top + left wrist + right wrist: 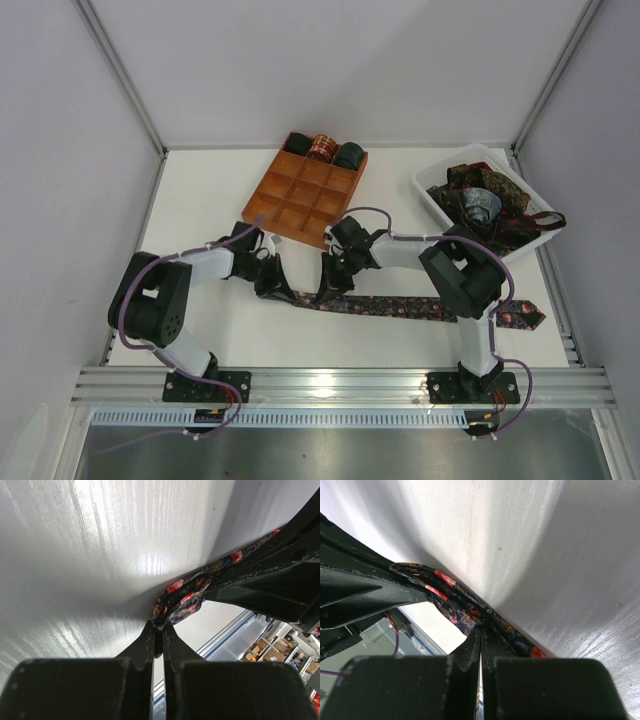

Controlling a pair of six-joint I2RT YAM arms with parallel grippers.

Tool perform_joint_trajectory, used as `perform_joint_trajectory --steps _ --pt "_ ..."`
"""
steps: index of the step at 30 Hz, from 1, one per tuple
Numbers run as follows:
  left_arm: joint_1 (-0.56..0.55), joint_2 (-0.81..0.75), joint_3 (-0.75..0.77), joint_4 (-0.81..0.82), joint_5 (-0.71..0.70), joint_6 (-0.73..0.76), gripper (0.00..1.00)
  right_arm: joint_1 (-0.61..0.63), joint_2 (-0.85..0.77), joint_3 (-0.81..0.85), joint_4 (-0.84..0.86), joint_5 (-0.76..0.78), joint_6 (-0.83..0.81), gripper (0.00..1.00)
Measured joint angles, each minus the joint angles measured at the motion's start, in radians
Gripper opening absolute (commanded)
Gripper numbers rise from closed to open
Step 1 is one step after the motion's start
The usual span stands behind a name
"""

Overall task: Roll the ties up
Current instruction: Roll the tie

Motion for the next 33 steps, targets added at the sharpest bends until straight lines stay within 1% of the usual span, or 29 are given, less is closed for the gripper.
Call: perform_joint_trajectory --steps 11,22,27,33 --pt "-0.006 -0.053 0.037 -0.063 0.0 -0.004 0.01 0.005 0.001 0.0 0.024 0.005 -0.012 0.0" --pt "-0.089 -0.122 0.06 -0.079 -0.007 -0.093 0.0 0.016 0.052 0.04 0.058 -0.036 0.066 0.0" --pt "-0.121 -0.113 0.074 -0.07 -0.013 -0.156 0.0 0.025 0.069 0.052 0.074 -0.055 0.092 0.0" --pt "-0.173 -0.046 0.13 -0.067 -0.029 -0.201 0.0 0.022 0.069 0.051 0.063 -0.055 0.098 0.0"
